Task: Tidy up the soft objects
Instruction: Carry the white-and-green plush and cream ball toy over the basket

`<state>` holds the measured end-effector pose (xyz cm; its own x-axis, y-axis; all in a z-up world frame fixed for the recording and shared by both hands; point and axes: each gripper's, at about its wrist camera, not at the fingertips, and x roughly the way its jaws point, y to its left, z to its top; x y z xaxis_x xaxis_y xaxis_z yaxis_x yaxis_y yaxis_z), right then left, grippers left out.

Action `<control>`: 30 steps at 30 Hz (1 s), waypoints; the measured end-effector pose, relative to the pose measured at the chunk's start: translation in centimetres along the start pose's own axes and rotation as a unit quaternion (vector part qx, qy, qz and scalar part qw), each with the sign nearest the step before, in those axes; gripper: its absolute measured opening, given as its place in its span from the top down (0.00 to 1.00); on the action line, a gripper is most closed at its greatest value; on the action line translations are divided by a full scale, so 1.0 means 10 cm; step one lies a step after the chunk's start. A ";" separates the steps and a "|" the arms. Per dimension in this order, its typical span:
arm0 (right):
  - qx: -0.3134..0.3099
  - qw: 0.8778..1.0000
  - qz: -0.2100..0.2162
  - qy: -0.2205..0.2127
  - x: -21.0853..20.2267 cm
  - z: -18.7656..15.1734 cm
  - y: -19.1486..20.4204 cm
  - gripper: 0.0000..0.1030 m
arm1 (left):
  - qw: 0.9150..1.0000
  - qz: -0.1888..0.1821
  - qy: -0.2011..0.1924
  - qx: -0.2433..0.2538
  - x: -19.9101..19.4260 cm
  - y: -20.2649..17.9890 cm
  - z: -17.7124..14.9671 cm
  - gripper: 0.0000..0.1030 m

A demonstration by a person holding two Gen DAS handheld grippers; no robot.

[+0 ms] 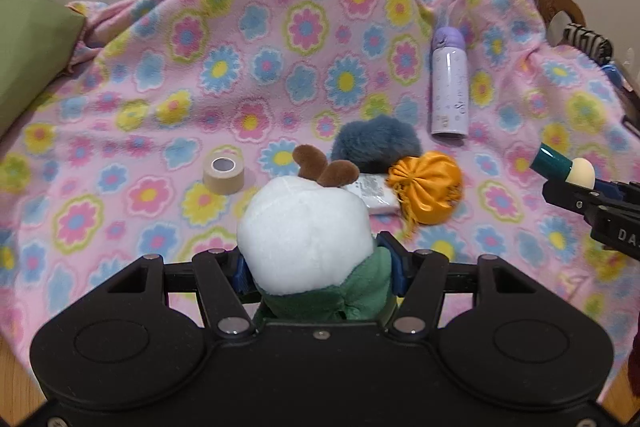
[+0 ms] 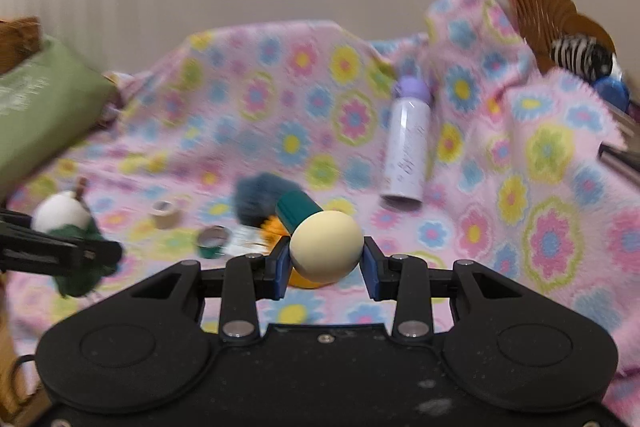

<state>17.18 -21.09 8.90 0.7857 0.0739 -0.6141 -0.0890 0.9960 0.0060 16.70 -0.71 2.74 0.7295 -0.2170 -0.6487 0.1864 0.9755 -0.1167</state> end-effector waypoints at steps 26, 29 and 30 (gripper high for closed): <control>0.079 0.990 0.057 0.098 -1.38 -0.82 0.45 0.65 | 0.997 0.043 -0.026 -0.056 -1.17 -0.33 -1.02 0.44; 0.083 0.989 0.052 0.111 -1.36 -0.85 0.43 0.65 | 0.996 0.048 -0.022 -0.072 -1.14 -0.29 -1.08 0.44; 0.082 0.989 0.049 0.112 -1.36 -0.85 0.43 0.65 | 0.996 0.050 -0.019 -0.074 -1.13 -0.28 -1.09 0.44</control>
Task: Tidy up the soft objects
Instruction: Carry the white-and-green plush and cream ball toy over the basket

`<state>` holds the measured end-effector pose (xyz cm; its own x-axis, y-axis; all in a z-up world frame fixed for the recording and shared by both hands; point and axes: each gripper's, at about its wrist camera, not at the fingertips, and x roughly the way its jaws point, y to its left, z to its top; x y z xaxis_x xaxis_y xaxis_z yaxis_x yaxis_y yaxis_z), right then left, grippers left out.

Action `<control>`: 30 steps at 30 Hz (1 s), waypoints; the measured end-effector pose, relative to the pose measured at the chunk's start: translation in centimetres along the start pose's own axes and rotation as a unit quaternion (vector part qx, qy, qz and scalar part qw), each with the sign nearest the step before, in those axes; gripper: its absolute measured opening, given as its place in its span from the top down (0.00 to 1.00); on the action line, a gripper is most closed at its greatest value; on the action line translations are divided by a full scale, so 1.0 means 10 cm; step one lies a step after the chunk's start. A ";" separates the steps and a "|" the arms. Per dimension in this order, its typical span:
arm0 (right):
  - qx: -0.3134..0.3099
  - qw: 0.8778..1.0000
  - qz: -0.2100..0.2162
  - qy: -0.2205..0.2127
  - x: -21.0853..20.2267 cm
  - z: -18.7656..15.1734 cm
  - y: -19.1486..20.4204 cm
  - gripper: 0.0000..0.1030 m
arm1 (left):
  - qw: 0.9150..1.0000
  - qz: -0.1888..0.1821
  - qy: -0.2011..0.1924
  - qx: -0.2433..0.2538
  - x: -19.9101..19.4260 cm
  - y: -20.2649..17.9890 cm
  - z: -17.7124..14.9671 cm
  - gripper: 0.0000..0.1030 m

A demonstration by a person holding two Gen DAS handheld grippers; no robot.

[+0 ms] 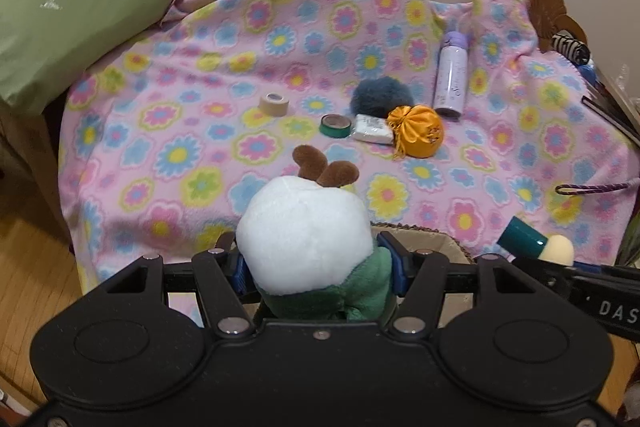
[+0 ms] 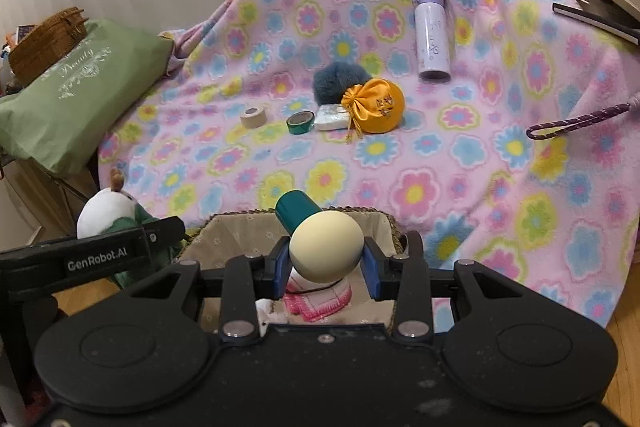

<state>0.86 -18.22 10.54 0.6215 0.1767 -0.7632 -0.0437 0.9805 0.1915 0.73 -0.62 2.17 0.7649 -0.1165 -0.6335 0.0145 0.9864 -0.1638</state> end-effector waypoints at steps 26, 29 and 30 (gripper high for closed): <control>-0.007 0.998 0.019 0.055 0.20 0.00 0.03 0.64 | 0.999 0.001 0.035 0.001 0.16 -0.05 -0.14 0.44; -0.006 0.998 0.019 0.062 0.23 0.01 0.02 0.64 | 0.999 0.000 0.037 0.004 0.18 -0.06 -0.14 0.44; -0.005 0.998 0.018 0.063 0.23 0.01 0.02 0.64 | 0.999 -0.001 0.038 0.005 0.18 -0.06 -0.14 0.44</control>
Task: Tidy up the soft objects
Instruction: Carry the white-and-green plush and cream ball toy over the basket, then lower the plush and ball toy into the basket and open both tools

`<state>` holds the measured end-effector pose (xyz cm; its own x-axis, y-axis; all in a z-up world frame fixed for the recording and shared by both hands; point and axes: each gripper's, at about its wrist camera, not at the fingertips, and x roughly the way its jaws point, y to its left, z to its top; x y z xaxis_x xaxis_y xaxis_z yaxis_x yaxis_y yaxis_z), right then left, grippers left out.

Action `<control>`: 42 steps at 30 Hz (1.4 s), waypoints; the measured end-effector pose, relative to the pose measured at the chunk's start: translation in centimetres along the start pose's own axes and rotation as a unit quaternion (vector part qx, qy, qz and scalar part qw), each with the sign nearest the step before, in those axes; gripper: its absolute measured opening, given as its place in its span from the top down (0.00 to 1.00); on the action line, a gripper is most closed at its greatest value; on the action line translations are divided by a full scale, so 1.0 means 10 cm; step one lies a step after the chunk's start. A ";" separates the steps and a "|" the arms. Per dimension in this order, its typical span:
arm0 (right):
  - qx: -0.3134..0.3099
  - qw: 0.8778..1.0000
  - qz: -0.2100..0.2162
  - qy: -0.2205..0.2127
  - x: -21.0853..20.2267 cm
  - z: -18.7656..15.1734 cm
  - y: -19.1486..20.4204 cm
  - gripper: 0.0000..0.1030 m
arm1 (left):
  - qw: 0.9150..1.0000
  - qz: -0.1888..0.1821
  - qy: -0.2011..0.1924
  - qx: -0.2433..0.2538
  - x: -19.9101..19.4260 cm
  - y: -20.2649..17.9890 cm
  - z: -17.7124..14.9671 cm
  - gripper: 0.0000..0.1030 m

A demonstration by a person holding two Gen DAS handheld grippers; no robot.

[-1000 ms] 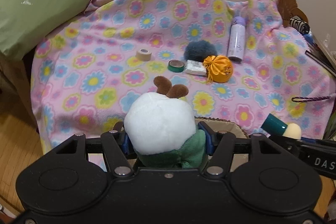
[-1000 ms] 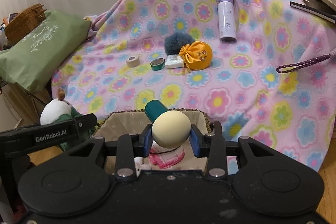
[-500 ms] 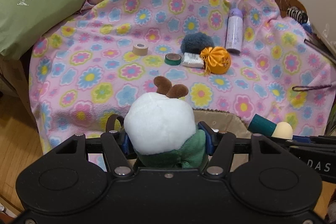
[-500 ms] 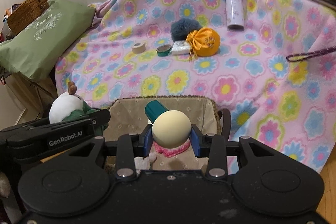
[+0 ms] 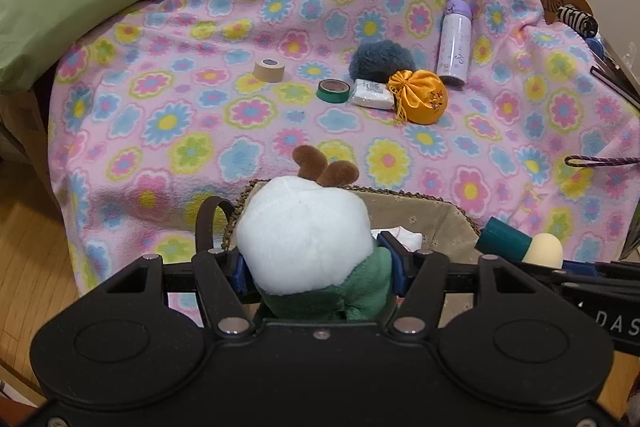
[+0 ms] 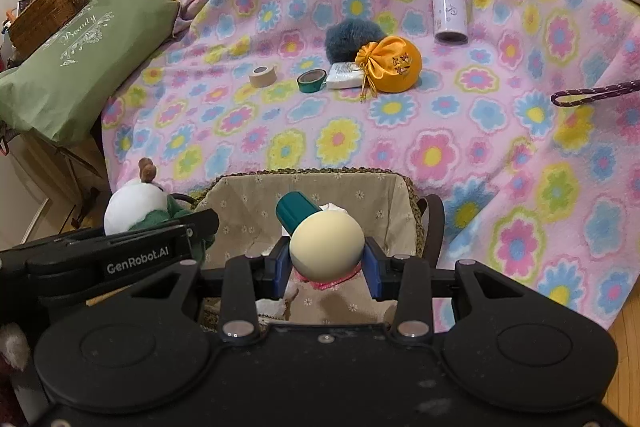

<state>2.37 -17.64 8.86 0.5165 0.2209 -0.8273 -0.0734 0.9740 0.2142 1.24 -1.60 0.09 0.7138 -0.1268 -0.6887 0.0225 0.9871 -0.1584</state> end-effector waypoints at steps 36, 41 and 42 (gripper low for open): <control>0.002 1.000 -0.008 -0.006 -0.01 -0.01 -0.03 0.52 | 1.000 0.019 0.016 0.018 0.00 -0.01 -0.02 0.30; 0.002 1.000 -0.008 -0.006 -0.01 -0.01 -0.03 0.51 | 0.999 0.019 0.020 0.021 0.01 0.00 -0.03 0.30; 0.002 1.000 -0.008 -0.006 -0.01 -0.01 -0.03 0.51 | 0.999 0.019 0.021 0.021 0.01 0.00 -0.03 0.30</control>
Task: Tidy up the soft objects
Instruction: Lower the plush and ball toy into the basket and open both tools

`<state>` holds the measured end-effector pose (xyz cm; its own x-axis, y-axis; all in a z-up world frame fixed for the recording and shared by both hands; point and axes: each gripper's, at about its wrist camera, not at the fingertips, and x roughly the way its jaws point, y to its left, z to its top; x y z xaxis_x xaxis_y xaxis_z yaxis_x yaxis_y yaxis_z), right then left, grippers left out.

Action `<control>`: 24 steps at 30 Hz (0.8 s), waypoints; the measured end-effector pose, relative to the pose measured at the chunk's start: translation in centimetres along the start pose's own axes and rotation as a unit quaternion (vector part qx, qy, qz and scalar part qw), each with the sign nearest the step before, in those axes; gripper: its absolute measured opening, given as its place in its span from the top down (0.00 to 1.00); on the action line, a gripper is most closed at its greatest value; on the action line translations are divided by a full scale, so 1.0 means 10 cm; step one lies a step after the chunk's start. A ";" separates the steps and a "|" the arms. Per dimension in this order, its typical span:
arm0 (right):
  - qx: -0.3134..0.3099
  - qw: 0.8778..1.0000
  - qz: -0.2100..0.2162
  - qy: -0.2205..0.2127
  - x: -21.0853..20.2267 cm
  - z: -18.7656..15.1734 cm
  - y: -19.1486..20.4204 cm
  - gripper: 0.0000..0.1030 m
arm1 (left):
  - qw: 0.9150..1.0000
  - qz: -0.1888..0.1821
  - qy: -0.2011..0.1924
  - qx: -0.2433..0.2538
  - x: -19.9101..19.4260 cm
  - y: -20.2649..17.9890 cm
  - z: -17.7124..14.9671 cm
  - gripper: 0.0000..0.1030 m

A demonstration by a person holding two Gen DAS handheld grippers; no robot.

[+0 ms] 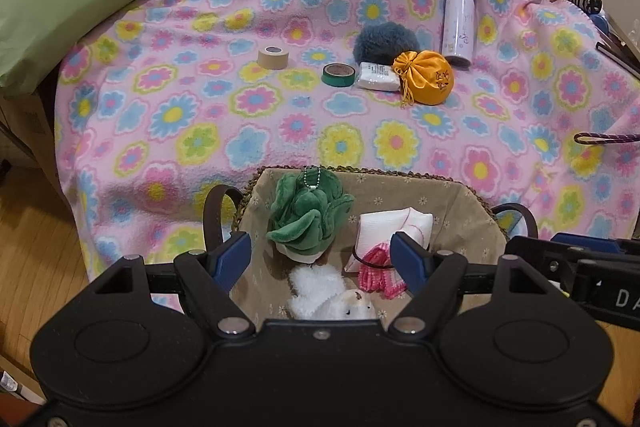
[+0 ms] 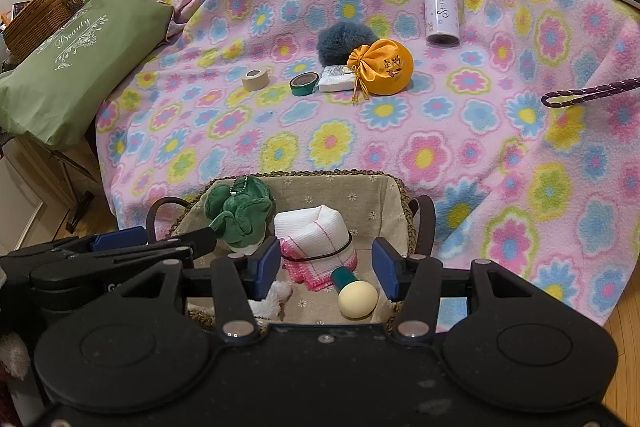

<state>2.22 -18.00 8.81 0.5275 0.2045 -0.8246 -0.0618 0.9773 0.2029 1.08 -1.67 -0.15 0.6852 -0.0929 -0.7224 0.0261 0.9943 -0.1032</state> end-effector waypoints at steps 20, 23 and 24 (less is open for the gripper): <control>0.002 1.000 0.000 0.002 0.00 -0.01 -0.01 0.48 | 1.000 0.001 0.006 0.000 0.00 0.00 -0.02 0.30; 0.004 1.000 -0.001 0.003 0.00 -0.01 -0.02 0.48 | 1.000 -0.001 0.010 0.000 0.01 0.01 -0.01 0.30; 0.004 1.000 -0.002 0.003 0.00 -0.01 -0.03 0.48 | 1.000 -0.001 0.011 0.000 0.02 0.01 -0.01 0.30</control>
<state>2.16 -18.24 8.70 0.5219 0.2019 -0.8288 -0.0530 0.9774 0.2047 1.09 -1.61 -0.38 0.6686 -0.0967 -0.7373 0.0275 0.9940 -0.1055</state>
